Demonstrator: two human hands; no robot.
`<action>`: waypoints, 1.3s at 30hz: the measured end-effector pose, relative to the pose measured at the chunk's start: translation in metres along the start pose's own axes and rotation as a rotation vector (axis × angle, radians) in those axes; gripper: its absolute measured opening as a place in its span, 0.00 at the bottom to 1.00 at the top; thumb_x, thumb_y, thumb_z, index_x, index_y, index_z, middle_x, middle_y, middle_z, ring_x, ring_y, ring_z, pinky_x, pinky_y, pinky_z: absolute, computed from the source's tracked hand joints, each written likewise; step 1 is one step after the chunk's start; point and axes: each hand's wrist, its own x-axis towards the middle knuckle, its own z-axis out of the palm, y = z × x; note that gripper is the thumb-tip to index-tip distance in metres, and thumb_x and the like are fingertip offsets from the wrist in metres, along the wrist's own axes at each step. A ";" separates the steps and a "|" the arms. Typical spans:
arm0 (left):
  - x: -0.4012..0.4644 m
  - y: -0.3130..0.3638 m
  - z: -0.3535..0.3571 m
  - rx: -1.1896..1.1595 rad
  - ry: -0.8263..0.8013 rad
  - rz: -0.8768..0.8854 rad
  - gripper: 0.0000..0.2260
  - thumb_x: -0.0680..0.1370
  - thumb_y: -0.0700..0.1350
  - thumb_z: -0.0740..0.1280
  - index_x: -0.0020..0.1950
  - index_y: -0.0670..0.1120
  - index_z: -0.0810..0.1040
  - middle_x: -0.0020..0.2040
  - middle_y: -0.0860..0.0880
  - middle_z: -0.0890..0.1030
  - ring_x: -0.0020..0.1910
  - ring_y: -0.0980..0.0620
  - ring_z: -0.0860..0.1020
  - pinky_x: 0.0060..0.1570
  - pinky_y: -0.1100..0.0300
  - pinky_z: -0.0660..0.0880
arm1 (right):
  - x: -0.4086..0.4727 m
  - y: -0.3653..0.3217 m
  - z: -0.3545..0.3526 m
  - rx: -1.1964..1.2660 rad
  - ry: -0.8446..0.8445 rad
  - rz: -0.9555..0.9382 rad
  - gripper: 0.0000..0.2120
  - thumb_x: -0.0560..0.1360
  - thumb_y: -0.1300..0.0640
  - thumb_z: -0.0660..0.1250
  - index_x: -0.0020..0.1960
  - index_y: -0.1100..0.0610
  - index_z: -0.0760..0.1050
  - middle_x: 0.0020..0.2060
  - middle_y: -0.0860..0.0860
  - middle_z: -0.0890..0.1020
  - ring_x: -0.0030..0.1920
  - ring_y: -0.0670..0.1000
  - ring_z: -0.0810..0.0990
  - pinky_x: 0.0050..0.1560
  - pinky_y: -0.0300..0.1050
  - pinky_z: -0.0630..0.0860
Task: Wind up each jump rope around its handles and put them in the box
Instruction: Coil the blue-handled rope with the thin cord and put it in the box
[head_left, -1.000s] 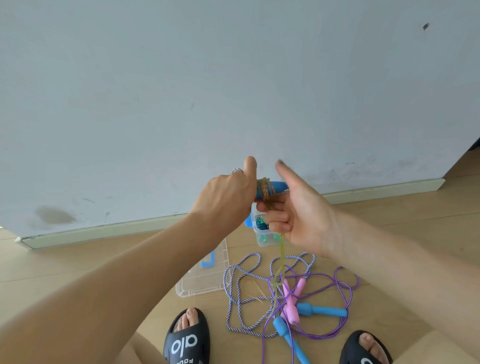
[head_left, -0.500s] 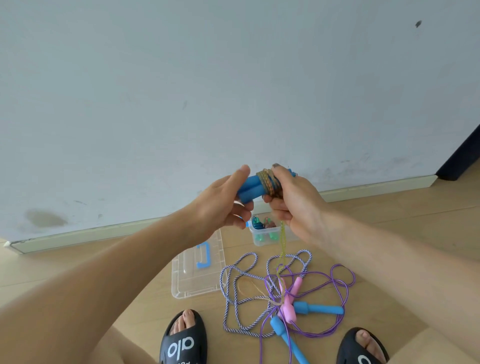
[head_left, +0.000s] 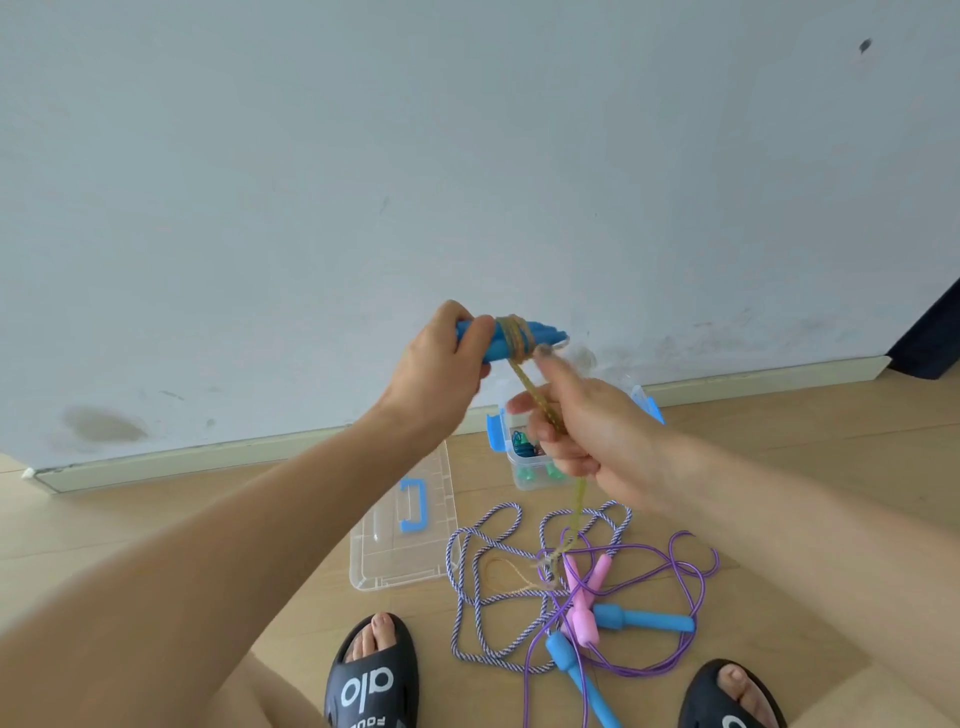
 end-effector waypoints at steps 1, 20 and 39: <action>0.001 -0.001 -0.003 0.056 0.009 0.029 0.09 0.82 0.51 0.58 0.48 0.47 0.72 0.38 0.47 0.79 0.31 0.55 0.75 0.33 0.58 0.70 | -0.002 0.002 0.002 -0.084 -0.004 -0.033 0.22 0.83 0.43 0.56 0.51 0.60 0.77 0.26 0.47 0.70 0.22 0.45 0.60 0.23 0.39 0.56; -0.024 0.009 -0.006 0.316 -0.265 0.374 0.09 0.83 0.51 0.58 0.47 0.48 0.71 0.36 0.48 0.77 0.35 0.50 0.73 0.38 0.53 0.72 | 0.002 -0.041 -0.040 -0.713 0.147 -0.527 0.26 0.80 0.42 0.64 0.31 0.56 0.62 0.24 0.47 0.64 0.29 0.48 0.63 0.31 0.43 0.60; -0.009 0.000 -0.006 0.496 -0.233 0.370 0.10 0.83 0.53 0.57 0.49 0.48 0.69 0.33 0.47 0.76 0.31 0.49 0.73 0.32 0.56 0.68 | -0.014 -0.042 -0.030 -0.605 0.090 -0.580 0.21 0.79 0.52 0.66 0.31 0.56 0.64 0.26 0.48 0.61 0.27 0.45 0.58 0.27 0.37 0.57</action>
